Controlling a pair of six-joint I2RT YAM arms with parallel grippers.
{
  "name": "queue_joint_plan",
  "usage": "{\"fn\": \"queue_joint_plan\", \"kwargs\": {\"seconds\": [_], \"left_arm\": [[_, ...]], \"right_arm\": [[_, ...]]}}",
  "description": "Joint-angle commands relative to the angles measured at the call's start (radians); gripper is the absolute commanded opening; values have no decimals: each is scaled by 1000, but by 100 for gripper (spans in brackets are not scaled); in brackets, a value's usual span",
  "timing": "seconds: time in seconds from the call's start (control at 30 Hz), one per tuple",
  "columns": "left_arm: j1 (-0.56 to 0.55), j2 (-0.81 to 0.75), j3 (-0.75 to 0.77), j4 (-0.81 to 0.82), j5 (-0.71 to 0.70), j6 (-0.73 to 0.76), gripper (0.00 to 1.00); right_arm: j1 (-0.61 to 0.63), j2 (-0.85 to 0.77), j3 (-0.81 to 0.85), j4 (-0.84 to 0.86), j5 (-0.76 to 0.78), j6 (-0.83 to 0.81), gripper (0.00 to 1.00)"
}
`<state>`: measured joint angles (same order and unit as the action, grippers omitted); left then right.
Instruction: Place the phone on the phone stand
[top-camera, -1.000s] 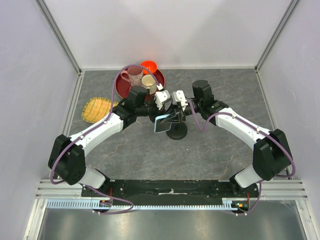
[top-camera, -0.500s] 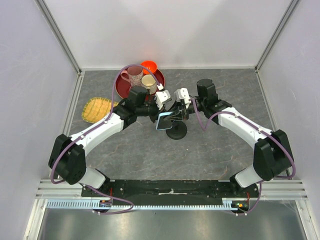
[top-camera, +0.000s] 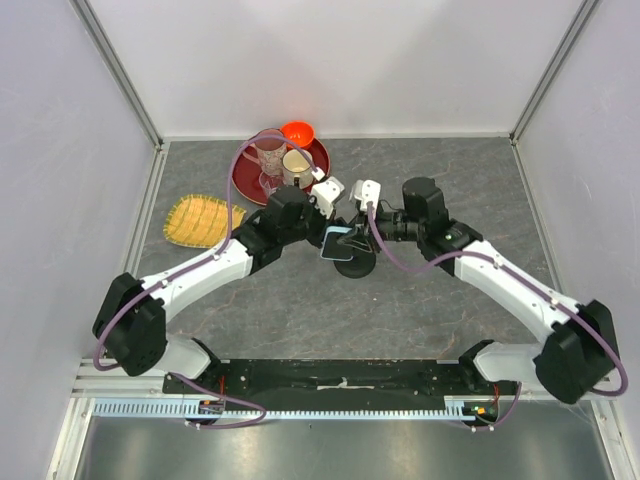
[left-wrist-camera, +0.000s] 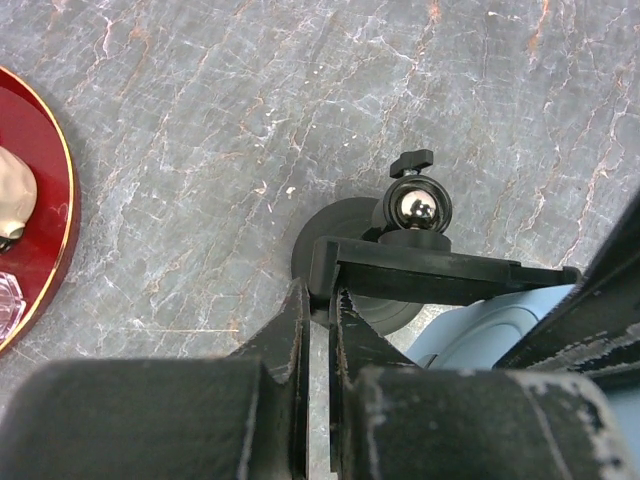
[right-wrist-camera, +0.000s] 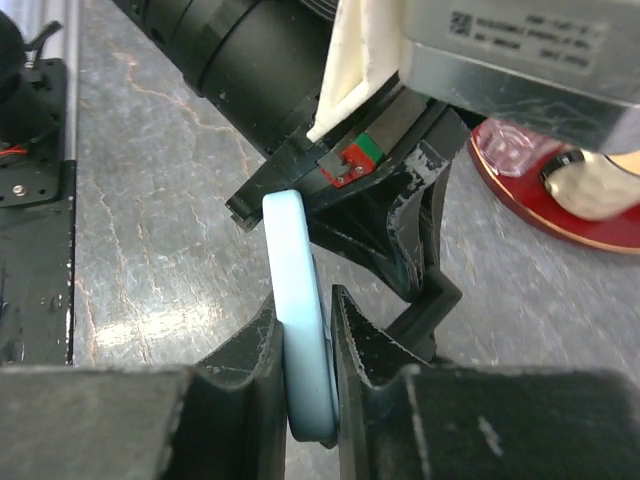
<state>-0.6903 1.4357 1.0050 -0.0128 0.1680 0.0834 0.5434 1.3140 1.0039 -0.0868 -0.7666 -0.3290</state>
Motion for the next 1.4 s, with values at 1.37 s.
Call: {"fn": "queue_joint_plan", "kwargs": {"seconds": [1.37], "left_arm": [[-49,-124,29,-211,-777,-161,2]], "right_arm": [[213,30,153,-349,1334,338,0]]}}
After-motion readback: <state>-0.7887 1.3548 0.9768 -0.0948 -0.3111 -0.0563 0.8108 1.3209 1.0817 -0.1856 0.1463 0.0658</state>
